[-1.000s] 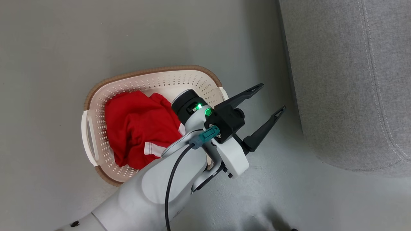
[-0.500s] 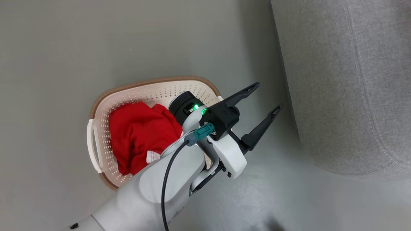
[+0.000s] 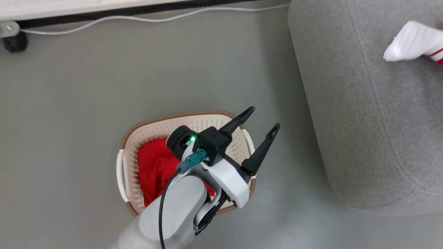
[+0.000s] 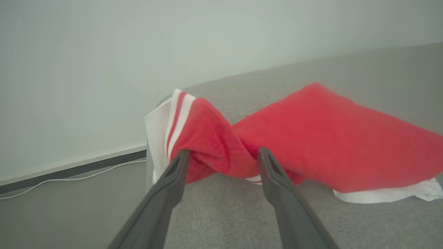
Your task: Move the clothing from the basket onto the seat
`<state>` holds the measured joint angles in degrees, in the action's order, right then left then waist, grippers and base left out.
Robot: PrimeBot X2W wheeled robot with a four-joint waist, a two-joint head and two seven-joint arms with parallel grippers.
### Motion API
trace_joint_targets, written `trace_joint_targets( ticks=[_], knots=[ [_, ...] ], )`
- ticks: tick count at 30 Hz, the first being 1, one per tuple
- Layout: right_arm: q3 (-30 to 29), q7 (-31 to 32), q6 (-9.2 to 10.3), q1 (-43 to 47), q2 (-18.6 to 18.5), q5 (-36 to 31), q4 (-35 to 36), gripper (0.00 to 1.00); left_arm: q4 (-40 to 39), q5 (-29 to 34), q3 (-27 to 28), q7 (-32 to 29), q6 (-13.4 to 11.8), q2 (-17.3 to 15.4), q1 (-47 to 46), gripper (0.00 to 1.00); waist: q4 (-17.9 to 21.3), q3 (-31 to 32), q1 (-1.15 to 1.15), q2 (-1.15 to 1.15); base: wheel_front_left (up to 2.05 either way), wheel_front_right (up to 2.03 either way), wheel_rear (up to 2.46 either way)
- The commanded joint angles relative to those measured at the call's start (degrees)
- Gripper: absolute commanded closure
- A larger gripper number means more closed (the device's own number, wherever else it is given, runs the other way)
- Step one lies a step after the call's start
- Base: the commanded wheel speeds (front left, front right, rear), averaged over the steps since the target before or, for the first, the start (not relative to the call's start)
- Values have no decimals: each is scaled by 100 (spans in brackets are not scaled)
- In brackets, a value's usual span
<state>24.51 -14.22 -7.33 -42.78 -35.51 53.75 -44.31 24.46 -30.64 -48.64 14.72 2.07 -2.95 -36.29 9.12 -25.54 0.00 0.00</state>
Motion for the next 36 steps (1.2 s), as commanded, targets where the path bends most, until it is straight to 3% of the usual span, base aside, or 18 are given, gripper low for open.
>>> trace_joint_targets(
  ticks=[1,14,25,28,36],
  knots=[
    [90,-76,-16,317,-162,-75,163,0,-168,77,233,28,52,7,124,0,-129,235,0,0,0,0,0],
    [111,-77,-16,900,292,-469,621,0,-288,391,1230,28,149,7,1152,0,-586,1181,0,0,0,0,0],
    [-347,-77,-16,1496,802,-1182,1138,0,-425,961,2735,28,197,7,2162,0,-944,1925,0,0,0,0,0],
    [-492,-77,-16,1735,1022,-1491,1389,0,-546,1190,3357,28,152,7,2493,0,-975,2134,0,0,0,0,0],
    [-628,-77,-16,2284,1420,-2185,1932,0,-755,1505,4305,28,1,7,3010,0,-940,2485,0,0,0,0,0]
  ],
)
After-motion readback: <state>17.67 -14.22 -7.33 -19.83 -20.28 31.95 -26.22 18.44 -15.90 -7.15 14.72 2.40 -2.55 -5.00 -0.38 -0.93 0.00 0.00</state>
